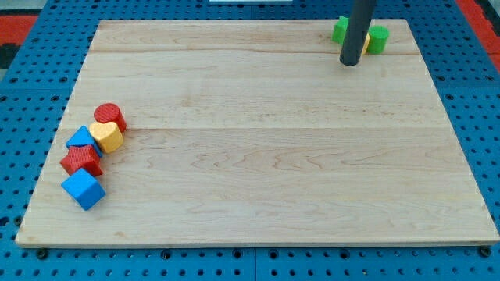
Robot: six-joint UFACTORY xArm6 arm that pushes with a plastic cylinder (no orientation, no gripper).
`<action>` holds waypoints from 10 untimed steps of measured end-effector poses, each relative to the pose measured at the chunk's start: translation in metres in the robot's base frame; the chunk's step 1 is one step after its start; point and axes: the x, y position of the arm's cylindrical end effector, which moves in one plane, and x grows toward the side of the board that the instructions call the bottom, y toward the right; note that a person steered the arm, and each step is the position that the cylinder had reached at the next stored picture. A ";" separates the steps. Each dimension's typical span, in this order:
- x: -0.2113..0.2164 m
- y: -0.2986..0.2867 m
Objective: Separate the yellow hexagon from the green blocks
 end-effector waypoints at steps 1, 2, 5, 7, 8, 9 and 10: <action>0.000 0.000; 0.001 -0.015; 0.015 0.049; -0.055 0.159; -0.094 0.121; -0.097 0.054; -0.095 0.013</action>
